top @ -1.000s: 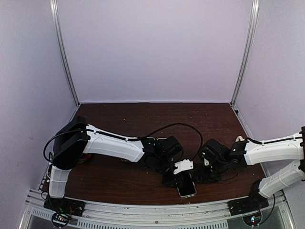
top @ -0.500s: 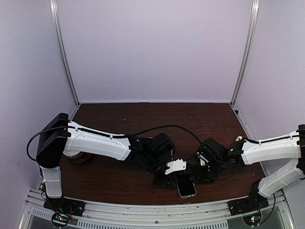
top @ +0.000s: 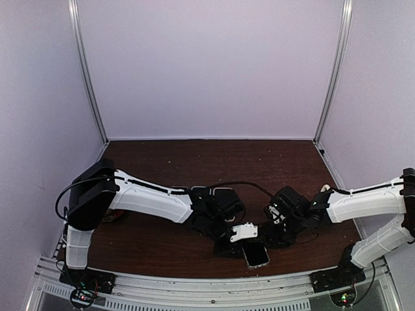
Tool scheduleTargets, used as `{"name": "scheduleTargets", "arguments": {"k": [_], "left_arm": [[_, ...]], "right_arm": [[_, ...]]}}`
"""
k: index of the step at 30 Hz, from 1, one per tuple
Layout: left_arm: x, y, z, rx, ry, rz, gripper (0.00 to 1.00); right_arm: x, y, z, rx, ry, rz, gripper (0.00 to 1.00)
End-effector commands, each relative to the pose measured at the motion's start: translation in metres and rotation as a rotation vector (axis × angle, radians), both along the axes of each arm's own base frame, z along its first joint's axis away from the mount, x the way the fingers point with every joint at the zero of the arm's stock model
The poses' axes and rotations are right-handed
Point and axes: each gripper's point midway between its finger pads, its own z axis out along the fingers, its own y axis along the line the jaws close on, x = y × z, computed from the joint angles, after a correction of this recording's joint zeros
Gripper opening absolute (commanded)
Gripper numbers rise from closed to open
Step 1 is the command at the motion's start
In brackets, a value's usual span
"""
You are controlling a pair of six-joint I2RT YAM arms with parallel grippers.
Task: Put the phone into the phone case
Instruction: Move the phone with the phone case to the center of the board, then pick up the phone with the phone case at the center of the board.
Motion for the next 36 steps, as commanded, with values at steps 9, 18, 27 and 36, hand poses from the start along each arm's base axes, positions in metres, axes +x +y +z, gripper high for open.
{"name": "scheduleTargets", "arguments": {"k": [9, 18, 27, 36], "left_arm": [[0.000, -0.038, -0.008, -0.035, 0.037, 0.031, 0.17], [0.028, -0.015, 0.046, -0.144, 0.118, 0.189, 0.23], [0.079, 0.042, 0.065, -0.095, 0.119, 0.551, 0.37], [0.105, 0.074, 0.075, -0.109, 0.060, 0.676, 0.43]], "right_arm": [[-0.011, -0.005, -0.019, 0.000, 0.056, -0.015, 0.45], [-0.002, -0.064, 0.029, -0.262, -0.078, -0.065, 0.52], [-0.015, 0.007, 0.057, -0.309, -0.245, 0.162, 0.38], [-0.032, 0.021, 0.024, -0.504, -0.168, 0.279, 0.29]]}}
